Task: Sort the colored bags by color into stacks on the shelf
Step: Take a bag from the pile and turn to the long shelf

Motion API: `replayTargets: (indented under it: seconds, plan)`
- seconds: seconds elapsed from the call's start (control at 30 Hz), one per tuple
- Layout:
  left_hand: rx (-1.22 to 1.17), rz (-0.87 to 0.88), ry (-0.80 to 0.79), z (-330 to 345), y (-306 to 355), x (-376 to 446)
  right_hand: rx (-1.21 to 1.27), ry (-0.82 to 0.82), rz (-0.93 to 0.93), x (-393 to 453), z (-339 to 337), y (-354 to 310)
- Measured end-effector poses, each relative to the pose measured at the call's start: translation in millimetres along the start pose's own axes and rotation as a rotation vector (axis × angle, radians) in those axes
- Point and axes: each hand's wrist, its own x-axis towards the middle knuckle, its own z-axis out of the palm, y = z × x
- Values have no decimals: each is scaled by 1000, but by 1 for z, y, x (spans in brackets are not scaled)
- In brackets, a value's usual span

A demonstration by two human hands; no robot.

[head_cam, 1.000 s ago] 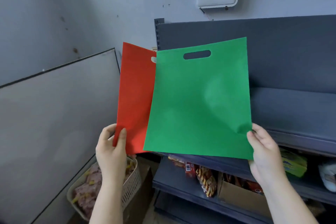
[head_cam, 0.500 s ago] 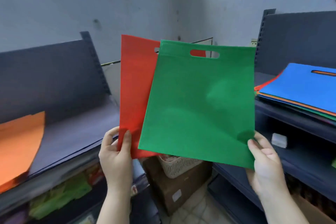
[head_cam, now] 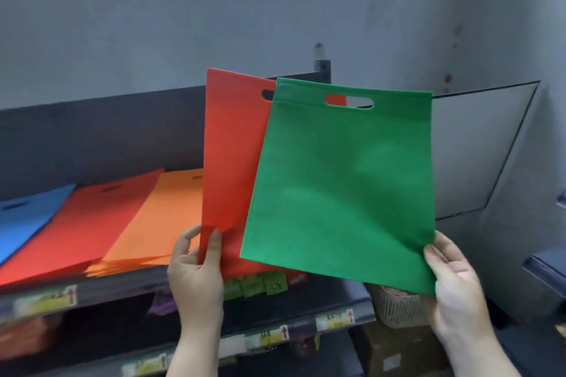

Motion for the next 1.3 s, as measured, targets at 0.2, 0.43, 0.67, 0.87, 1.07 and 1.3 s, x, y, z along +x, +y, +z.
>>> replayTargets:
  seconds: [0.2,0.43,0.67,0.87,1.07,1.3]
  plan:
    - [96,66,106,-95,3,56,39,-120,64,-27,95,45]
    - [150,58,214,-201,1,117,32,-255,66,-65,208,104]
    - [233,21,212,-274,-18,184,14,-274,30,-85,273,149]
    - [361,-28,134,-299,-33,222,-15,-295,5,-95,308,167]
    - [599,-67,111,-314,-40,241,-34,-309,-67,-99,326,168]
    - [680,123,51,-303,-14,223,-48,-299,-84,-94,322,167]
